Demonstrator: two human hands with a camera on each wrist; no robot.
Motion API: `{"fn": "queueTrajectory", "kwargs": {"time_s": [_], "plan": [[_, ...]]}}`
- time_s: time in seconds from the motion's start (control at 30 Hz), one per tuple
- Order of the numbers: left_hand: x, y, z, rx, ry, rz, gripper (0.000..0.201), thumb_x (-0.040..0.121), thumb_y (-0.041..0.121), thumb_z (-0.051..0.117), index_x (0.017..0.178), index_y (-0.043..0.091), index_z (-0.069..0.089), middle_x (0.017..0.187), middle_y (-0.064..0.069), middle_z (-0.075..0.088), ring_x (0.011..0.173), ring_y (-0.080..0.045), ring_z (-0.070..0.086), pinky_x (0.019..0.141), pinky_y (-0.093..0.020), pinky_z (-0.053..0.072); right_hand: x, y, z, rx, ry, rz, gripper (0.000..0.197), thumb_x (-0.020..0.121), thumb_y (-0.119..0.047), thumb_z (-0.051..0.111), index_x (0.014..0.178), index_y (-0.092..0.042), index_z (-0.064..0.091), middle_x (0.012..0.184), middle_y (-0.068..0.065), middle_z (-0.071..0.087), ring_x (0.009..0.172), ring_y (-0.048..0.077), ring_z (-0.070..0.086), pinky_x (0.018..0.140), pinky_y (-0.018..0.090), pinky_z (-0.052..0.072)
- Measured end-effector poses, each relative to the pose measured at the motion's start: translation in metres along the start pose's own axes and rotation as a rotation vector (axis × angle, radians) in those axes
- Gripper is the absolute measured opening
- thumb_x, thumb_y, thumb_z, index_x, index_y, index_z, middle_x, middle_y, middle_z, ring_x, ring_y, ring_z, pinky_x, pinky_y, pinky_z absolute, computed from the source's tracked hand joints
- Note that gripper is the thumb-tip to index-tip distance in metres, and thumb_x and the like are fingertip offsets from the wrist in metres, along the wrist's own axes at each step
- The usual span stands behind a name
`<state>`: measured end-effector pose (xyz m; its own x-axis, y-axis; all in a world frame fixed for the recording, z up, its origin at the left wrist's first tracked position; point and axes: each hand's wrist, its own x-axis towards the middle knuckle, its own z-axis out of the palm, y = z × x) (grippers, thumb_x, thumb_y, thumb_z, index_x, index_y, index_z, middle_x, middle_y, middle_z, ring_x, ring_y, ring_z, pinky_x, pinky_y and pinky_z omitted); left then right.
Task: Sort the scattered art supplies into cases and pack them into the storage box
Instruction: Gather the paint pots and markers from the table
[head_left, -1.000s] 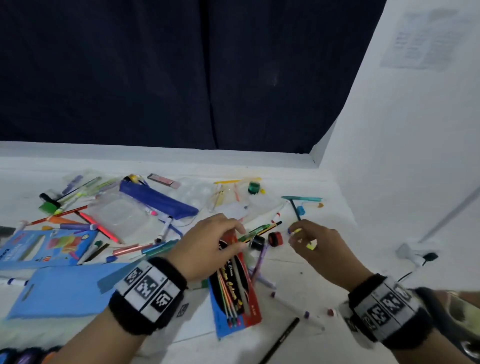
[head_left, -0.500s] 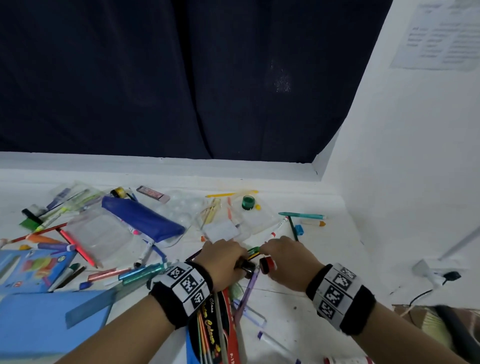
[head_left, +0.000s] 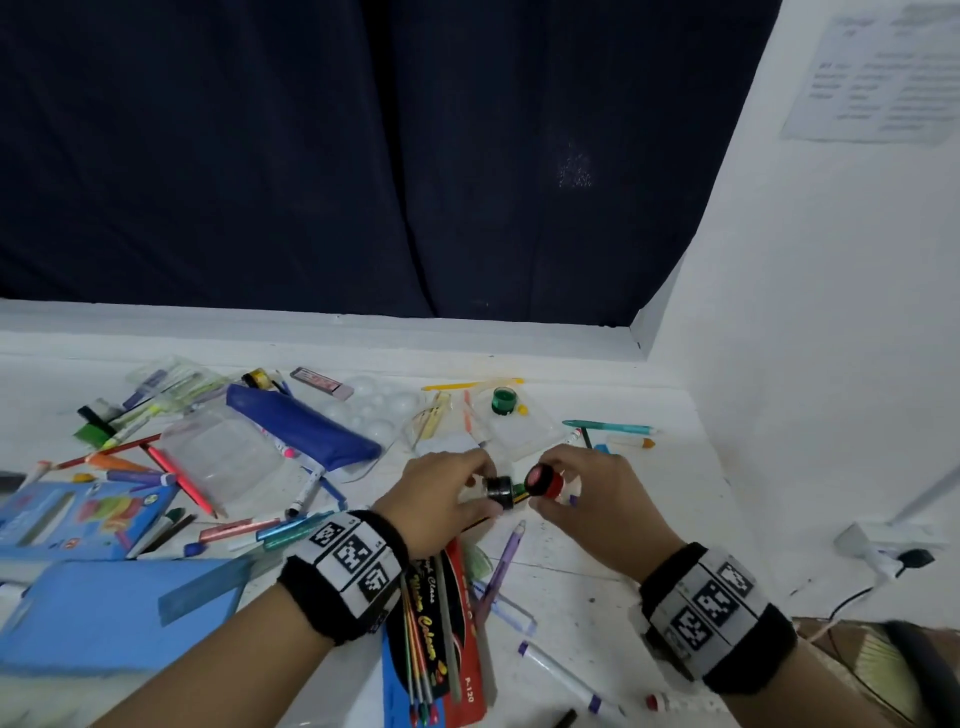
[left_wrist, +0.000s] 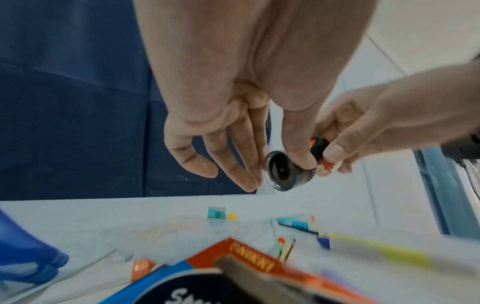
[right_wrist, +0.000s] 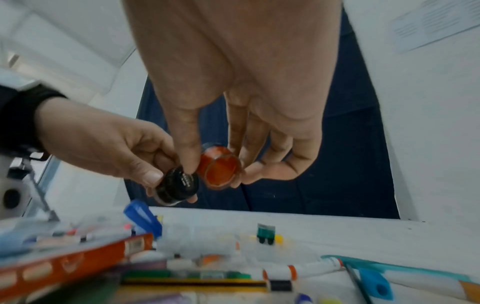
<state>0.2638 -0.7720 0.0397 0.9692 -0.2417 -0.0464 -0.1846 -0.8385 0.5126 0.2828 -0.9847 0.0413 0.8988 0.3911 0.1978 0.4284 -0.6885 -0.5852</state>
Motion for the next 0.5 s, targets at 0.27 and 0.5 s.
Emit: {"fn": "queueTrajectory", "kwargs": {"time_s": [0.27, 0.5], "plan": [[-0.086, -0.017, -0.036, -0.435, 0.307, 0.061, 0.04, 0.095, 0.038, 0.061, 0.134, 0.039, 0.055, 0.119, 0.019, 0.066, 0.111, -0.002, 0.06, 0.085, -0.019, 0.048, -0.036, -0.065, 0.008, 0.43, 0.227, 0.094, 0.031, 0.083, -0.028, 0.077, 0.109, -0.038, 0.065, 0.091, -0.024, 0.07, 0.086, 0.006, 0.066, 0.073, 0.022, 0.052], [-0.175, -0.048, -0.059, -0.824, 0.372, 0.012, 0.031, 0.095, 0.028, 0.059, 0.125, 0.023, 0.063, 0.11, -0.001, 0.068, 0.104, -0.018, 0.064, 0.091, -0.02, 0.05, -0.067, -0.128, 0.039, 0.563, 0.15, 0.06, 0.023, 0.085, -0.018, 0.074, 0.103, -0.03, 0.067, 0.096, -0.013, 0.072, 0.092, 0.009, 0.068, 0.079, 0.029, 0.056]]}}
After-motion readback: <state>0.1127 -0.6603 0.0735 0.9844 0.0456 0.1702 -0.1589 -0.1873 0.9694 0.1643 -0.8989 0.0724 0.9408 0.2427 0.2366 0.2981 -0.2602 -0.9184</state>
